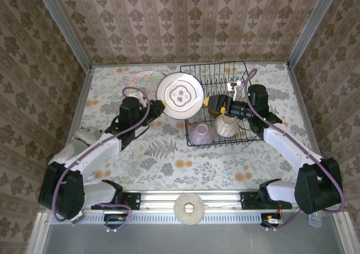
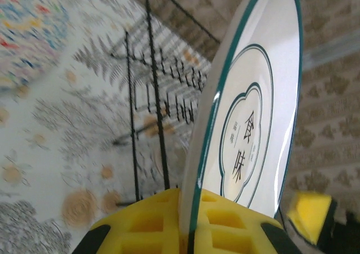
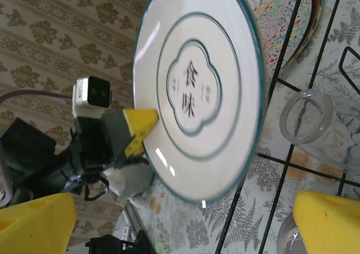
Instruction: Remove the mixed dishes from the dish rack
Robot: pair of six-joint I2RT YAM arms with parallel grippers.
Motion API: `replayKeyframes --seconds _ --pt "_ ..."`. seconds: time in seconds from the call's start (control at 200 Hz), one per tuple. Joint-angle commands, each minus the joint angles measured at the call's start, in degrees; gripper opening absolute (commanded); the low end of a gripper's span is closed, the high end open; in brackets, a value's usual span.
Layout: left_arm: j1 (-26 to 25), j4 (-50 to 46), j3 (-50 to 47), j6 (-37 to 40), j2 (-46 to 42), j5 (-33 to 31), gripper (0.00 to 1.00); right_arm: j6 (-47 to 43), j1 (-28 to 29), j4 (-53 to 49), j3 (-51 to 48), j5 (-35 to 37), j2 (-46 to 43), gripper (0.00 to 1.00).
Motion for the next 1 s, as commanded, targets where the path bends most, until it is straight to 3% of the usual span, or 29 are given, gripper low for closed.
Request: replayKeyframes --seconds 0.0,0.26,0.495,0.995 --pt "5.4 2.5 3.0 -3.3 -2.2 1.0 0.00 -1.4 0.5 1.1 -0.3 -0.6 -1.8 1.00" --pt "15.8 1.5 4.7 -4.5 1.5 3.1 0.00 -2.8 0.7 -0.7 -0.1 0.9 -2.4 1.00" --pt "22.1 4.2 7.4 -6.8 11.8 6.3 0.00 -3.7 1.2 -1.4 0.3 1.1 -2.1 1.00" --pt "25.6 2.4 18.4 -3.1 30.8 7.5 0.00 -5.7 1.8 -3.9 1.0 2.7 -2.4 1.00"
